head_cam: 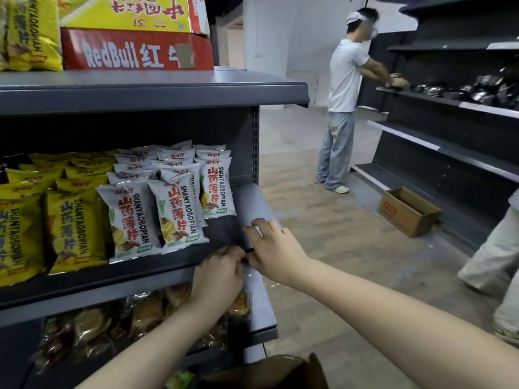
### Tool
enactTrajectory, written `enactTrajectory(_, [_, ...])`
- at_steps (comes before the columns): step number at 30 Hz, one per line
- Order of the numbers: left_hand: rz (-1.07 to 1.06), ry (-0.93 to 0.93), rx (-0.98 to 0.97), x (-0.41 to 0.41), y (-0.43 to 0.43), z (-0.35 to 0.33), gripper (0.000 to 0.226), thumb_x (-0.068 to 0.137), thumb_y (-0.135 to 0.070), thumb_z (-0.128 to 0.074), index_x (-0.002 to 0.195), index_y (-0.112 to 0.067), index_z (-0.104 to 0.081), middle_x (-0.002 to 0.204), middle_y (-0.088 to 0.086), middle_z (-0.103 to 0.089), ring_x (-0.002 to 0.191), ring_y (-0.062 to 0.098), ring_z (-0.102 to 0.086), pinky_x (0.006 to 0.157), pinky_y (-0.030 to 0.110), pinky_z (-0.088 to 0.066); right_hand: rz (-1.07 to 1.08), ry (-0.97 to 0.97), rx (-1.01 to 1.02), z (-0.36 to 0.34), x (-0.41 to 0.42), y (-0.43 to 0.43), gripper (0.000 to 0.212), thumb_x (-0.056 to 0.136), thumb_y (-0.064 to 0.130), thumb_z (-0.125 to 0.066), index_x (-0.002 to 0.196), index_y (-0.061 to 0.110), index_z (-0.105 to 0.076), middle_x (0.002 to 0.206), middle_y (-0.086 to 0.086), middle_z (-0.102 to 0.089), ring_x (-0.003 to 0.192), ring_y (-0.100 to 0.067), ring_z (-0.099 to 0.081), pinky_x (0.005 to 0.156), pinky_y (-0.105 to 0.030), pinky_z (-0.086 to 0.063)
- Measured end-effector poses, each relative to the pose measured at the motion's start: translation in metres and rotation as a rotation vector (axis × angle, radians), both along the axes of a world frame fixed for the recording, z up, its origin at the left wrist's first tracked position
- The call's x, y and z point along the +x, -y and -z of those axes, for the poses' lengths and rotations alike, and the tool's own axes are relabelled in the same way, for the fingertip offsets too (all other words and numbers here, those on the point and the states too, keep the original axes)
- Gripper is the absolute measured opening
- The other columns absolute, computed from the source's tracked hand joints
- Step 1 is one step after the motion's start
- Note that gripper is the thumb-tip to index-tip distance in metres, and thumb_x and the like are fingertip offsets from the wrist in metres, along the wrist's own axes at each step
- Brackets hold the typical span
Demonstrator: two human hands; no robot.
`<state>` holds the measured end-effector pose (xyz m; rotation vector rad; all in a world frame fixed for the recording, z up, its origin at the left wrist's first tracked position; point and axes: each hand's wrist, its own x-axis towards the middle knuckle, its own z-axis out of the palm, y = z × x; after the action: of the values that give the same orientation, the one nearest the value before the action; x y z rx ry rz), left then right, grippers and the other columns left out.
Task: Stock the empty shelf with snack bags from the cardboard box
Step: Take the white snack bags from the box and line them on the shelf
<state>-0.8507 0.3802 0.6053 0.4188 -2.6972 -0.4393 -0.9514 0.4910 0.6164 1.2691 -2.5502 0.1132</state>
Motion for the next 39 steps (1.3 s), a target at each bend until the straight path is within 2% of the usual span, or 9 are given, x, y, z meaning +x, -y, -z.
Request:
enactTrajectory(4, [0.083,-0.014,-0.028,0.034,-0.008,0.031,0.019,0.087,-0.021,-0.049,0.097,-0.027,-0.063,0.089,-0.003,-0.07,0.079,0.023,-0.068,0.058,0.028,-0.046,-0.057,0.064,0.042,0.025,0.031,-0.021,0.06,0.075,0.043,-0.034,0.121,0.011,-0.056,0.114,-0.013,-0.059,0.092,-0.035,-0.059,0.061,-0.039,-0.05])
enactTrajectory(10, [0.144,0.287,0.051,0.066,-0.016,0.086,0.021,0.095,-0.027,-0.037,0.104,-0.026,-0.056,0.1,-0.003,-0.067,0.093,0.02,-0.063,0.07,0.031,-0.044,-0.083,0.209,0.085,0.072,0.073,-0.054,0.054,0.076,0.037,-0.045,0.123,0.012,-0.051,0.121,-0.008,-0.055,0.103,-0.032,-0.057,0.073,-0.04,-0.049])
enactTrajectory(15, [0.165,0.446,0.18,0.08,-0.03,0.123,0.023,0.096,-0.024,-0.036,0.103,-0.022,-0.058,0.107,-0.001,-0.064,0.099,0.018,-0.06,0.079,0.031,-0.046,-0.068,0.288,0.194,0.131,0.1,-0.078,0.062,0.061,0.046,-0.054,0.117,0.019,-0.051,0.101,0.001,-0.059,0.084,-0.021,-0.062,0.056,-0.03,-0.048])
enactTrajectory(21, [0.154,0.705,0.268,0.093,-0.04,0.17,0.025,0.094,-0.02,-0.037,0.112,-0.02,-0.055,0.115,0.002,-0.06,0.103,0.021,-0.059,0.082,0.03,-0.047,0.0,0.459,0.312,0.19,0.124,-0.096,0.054,0.067,0.043,-0.045,0.112,0.015,-0.056,0.1,-0.005,-0.058,0.085,-0.027,-0.062,0.054,-0.035,-0.049])
enactTrajectory(27, [0.069,1.006,0.501,0.104,-0.051,0.218,0.014,0.094,-0.019,-0.038,0.094,-0.014,-0.051,0.088,0.003,-0.053,0.08,0.019,-0.052,0.063,0.027,-0.038,0.162,0.766,0.342,0.235,0.131,-0.099,0.051,0.093,0.039,-0.047,0.135,0.013,-0.037,0.129,-0.01,-0.043,0.116,-0.031,-0.044,0.083,-0.042,-0.047])
enactTrajectory(31, [-0.146,1.044,0.767,0.106,-0.057,0.247,0.021,0.096,-0.013,-0.04,0.076,-0.014,-0.045,0.075,-0.001,-0.044,0.069,0.011,-0.045,0.065,0.026,-0.036,0.345,1.001,0.357,0.275,0.129,-0.094,0.048,0.094,0.039,-0.048,0.133,0.012,-0.037,0.13,-0.012,-0.042,0.12,-0.032,-0.042,0.09,-0.044,-0.046])
enactTrajectory(35, [-0.598,1.004,1.198,0.096,-0.053,0.3,0.035,0.098,-0.016,-0.033,0.124,0.0,-0.05,0.124,0.021,-0.053,0.118,0.032,-0.051,0.099,0.033,-0.041,0.462,1.18,0.425,0.317,0.123,-0.087,0.054,0.095,0.039,-0.05,0.138,0.009,-0.035,0.138,-0.018,-0.039,0.125,-0.037,-0.043,0.101,-0.044,-0.041])
enactTrajectory(37, [-0.711,0.92,1.286,0.092,-0.049,0.313,0.024,0.1,-0.017,-0.035,0.11,-0.005,-0.052,0.095,0.016,-0.058,0.081,0.024,-0.057,0.067,0.03,-0.046,0.477,1.249,0.458,0.337,0.117,-0.085,0.055,0.095,0.037,-0.051,0.139,0.008,-0.034,0.14,-0.02,-0.038,0.124,-0.037,-0.045,0.104,-0.042,-0.04])
enactTrajectory(39, [-0.824,0.838,1.336,0.088,-0.046,0.326,0.019,0.099,-0.02,-0.037,0.098,-0.009,-0.052,0.081,0.006,-0.052,0.062,0.015,-0.043,0.054,0.026,-0.033,0.493,1.289,0.485,0.352,0.111,-0.081,0.053,0.095,0.035,-0.051,0.139,0.008,-0.036,0.139,-0.019,-0.041,0.124,-0.034,-0.047,0.104,-0.039,-0.04])
